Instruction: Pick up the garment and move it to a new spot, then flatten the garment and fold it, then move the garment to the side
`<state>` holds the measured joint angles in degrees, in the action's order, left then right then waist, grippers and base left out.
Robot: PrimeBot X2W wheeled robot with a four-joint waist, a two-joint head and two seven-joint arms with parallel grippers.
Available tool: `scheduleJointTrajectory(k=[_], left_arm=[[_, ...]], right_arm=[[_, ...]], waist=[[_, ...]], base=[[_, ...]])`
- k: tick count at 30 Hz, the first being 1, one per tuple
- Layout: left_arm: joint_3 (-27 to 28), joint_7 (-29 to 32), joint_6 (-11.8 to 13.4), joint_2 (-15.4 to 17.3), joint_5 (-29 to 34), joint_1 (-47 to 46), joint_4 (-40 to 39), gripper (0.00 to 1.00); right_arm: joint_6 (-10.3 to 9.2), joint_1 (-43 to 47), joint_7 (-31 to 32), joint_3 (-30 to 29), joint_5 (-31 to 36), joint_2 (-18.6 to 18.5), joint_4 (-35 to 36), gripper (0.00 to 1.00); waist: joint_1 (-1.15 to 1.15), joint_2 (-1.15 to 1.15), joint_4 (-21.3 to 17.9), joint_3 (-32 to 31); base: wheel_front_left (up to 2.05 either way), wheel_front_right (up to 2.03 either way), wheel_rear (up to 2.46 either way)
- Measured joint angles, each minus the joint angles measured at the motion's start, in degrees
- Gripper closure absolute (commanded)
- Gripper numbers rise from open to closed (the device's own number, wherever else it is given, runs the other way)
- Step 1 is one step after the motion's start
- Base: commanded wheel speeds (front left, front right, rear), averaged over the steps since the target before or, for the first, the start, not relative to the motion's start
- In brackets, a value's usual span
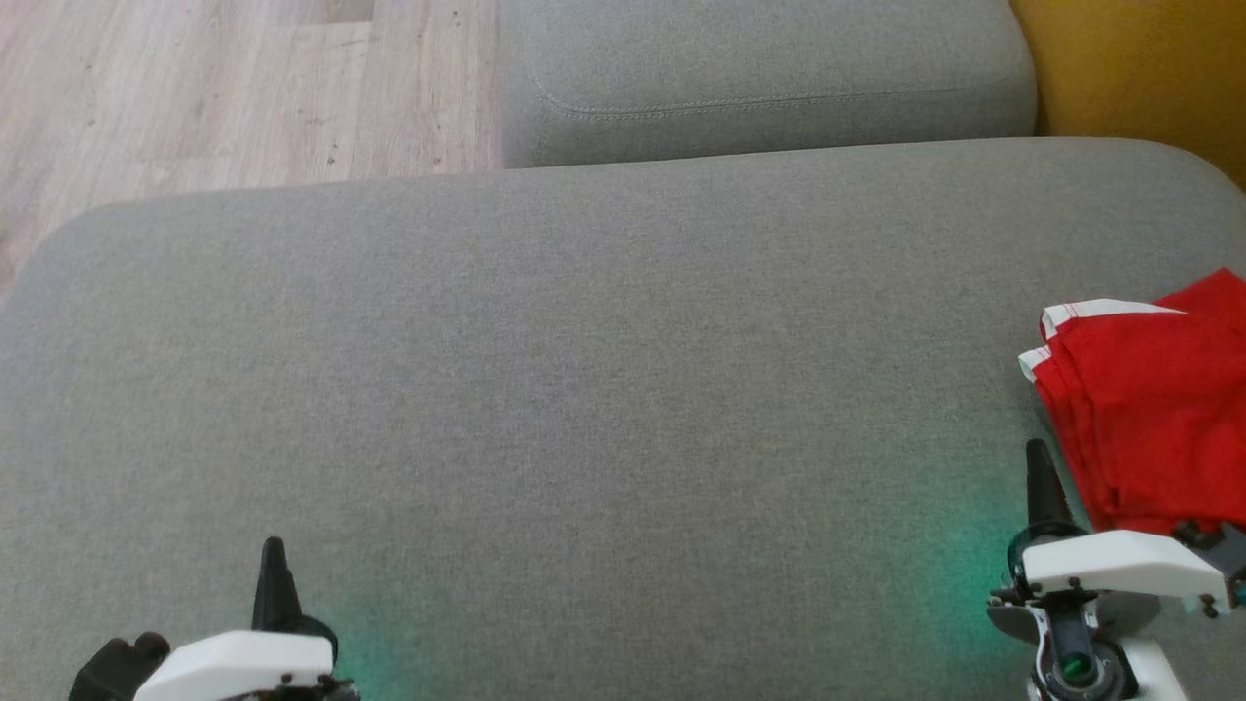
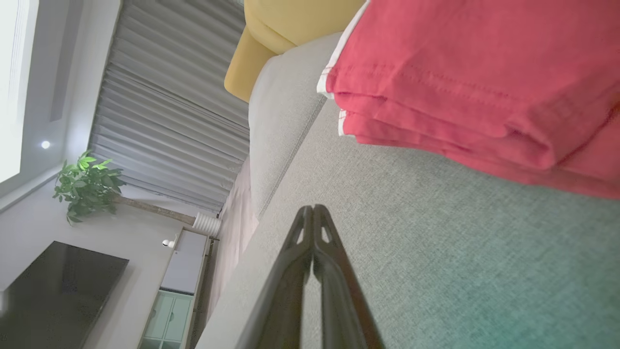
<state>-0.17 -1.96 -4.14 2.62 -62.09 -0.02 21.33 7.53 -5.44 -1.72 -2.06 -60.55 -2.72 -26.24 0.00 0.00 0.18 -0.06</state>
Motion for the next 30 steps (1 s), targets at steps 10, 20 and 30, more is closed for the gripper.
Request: scheduleJointTrajectory(k=[10, 20, 30], left_arm=[[0.5, 1.8, -0.9, 0.0, -6.1, -1.0, -1.2, 1.00], [2.0, 3.5, -1.4, -0.1, -12.7, -1.2, -2.2, 1.00], [2.5, 5.3, -1.9, -0.1, -18.8, -2.2, -3.3, 1.00]], right_arm=[[0.00, 0.0, 1.7, -1.0, -6.3, 0.0, 2.0, 1.00], [0.00, 0.1, 3.4, -2.3, -13.3, 0.0, 4.2, 1.00], [0.00, 0.2, 4.9, -3.5, -19.6, 0.0, 6.2, 1.00]], waist=[[0.00, 0.00, 0.0, 0.1], [0.00, 0.00, -0.1, 0.1], [0.00, 0.00, -0.1, 0.2]], base=[[0.00, 0.00, 0.00], [0.00, 0.00, 0.00], [0.00, 0.00, 0.00]])
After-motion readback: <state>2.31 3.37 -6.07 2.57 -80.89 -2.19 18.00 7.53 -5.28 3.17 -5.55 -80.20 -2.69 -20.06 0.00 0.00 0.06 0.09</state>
